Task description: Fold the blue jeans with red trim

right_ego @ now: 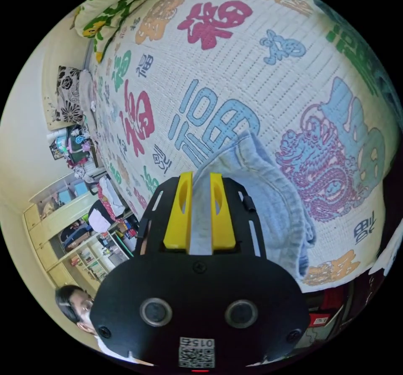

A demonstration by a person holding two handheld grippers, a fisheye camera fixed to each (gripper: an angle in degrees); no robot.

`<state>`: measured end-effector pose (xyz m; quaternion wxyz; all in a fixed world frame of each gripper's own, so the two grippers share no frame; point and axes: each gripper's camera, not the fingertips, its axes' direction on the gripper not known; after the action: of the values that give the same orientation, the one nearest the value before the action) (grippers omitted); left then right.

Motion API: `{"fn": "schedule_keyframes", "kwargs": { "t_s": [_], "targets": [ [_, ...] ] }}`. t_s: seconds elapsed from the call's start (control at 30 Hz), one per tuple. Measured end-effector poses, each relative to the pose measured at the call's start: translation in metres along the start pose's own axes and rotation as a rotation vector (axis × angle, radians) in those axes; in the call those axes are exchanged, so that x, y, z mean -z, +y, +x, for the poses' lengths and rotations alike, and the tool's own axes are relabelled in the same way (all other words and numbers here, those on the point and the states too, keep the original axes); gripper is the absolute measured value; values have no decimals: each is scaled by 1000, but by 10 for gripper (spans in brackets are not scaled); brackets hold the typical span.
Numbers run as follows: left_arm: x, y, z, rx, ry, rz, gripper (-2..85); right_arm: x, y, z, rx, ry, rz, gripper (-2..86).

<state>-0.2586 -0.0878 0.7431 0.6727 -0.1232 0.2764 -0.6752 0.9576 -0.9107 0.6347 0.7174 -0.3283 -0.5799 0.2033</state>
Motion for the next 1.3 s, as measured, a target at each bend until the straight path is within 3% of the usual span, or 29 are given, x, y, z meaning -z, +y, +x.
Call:
{"fn": "schedule_keyframes", "kwargs": {
  "t_s": [0.13, 0.2, 0.4, 0.53, 0.6, 0.73, 0.8, 0.93, 1.03, 1.3],
  "targets": [
    [16, 27, 43, -114, 92, 77, 72, 52, 24, 12, 97, 36, 87, 81],
    [16, 46, 74, -245, 40, 64, 79, 71, 45, 23, 119, 89, 146, 87],
    [-111, 149, 200, -811, -149, -488, 112, 75, 123, 85, 59, 256, 280, 158],
    [-239, 247, 268, -1139, -155, -769, 104, 49, 137, 134, 21, -22, 268, 143],
    [-290, 285, 286, -1227, -194, -871, 97, 39, 132, 144, 19, -88, 262, 98],
    [-366, 341, 310, -1444, -508, -983, 48, 34, 129, 169, -39, -29, 251, 58],
    [-379, 343, 321, -1329, -553, -1038, 55, 34, 135, 187, -40, -98, 258, 64],
    [-391, 387, 384, -1472, -453, -961, 89, 44, 156, 223, -48, -283, 378, 95],
    [-433, 448, 430, -1601, -324, -1037, 128, 36, 156, 231, -14, -365, 374, 130],
    [-559, 608, 482, -1832, -249, -1205, 125, 30, 165, 242, 55, -317, 427, 125]
  ]
}}
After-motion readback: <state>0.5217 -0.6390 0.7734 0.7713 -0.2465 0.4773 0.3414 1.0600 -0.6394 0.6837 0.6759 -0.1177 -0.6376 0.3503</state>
